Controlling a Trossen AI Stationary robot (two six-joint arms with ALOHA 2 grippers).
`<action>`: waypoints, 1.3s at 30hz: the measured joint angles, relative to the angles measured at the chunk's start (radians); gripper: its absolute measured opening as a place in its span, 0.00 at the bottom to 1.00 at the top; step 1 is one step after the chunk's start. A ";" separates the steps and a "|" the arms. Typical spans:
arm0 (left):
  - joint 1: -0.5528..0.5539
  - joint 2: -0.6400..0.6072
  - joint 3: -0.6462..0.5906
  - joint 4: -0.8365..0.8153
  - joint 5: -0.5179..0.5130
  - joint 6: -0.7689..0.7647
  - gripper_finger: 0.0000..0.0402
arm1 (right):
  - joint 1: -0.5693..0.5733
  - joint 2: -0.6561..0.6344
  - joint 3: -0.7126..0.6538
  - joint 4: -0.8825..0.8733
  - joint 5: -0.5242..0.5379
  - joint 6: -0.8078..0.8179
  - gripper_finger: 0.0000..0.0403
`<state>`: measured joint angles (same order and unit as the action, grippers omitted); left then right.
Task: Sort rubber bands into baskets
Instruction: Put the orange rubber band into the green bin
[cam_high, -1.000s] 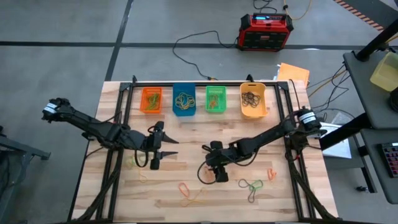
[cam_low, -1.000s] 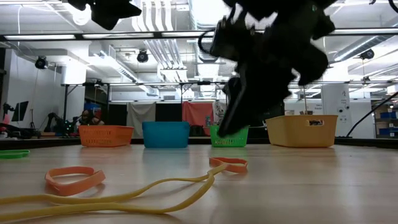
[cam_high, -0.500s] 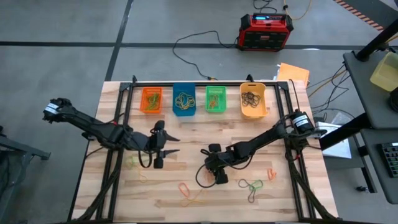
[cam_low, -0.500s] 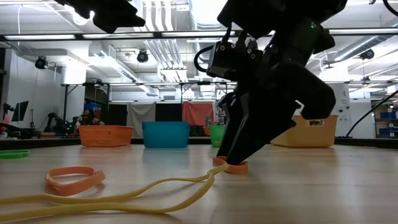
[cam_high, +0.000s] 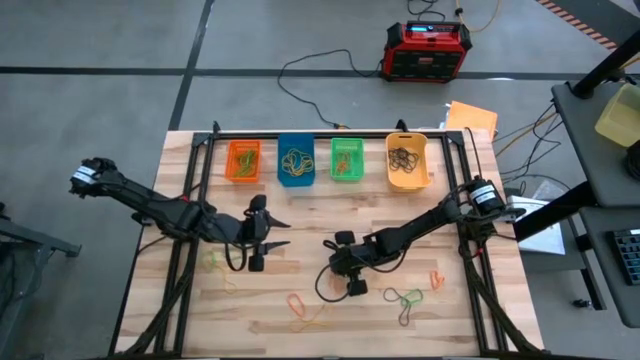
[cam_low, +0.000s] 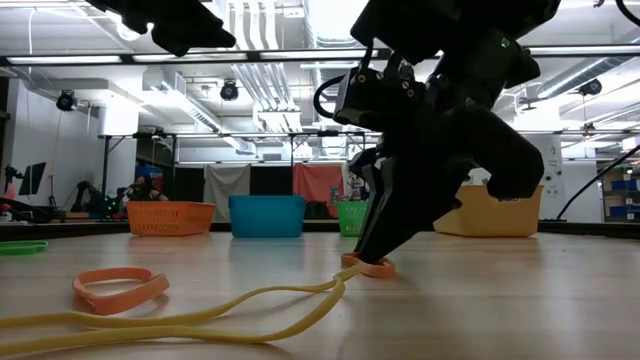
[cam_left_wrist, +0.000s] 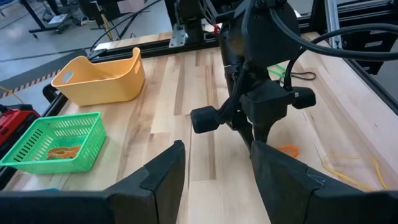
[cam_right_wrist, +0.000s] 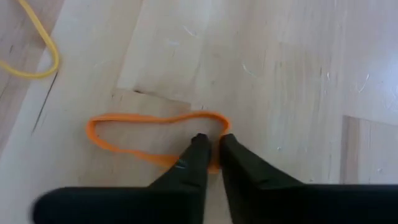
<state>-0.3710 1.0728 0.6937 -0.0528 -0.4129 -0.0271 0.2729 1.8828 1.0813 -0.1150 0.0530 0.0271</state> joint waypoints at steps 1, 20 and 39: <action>0.000 0.001 0.000 0.000 0.000 0.003 0.42 | 0.000 0.000 0.000 0.000 0.001 -0.004 0.04; 0.000 0.004 0.000 0.010 -0.081 0.019 0.42 | -0.003 -0.174 0.023 -0.038 0.045 -0.113 0.02; 0.009 0.003 0.000 0.000 -0.209 0.061 0.42 | -0.143 -0.444 0.023 -0.050 0.277 -0.402 0.02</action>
<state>-0.3616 1.0763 0.6933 -0.0533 -0.6216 0.0334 0.1303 1.4388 1.1045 -0.1650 0.3304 -0.3750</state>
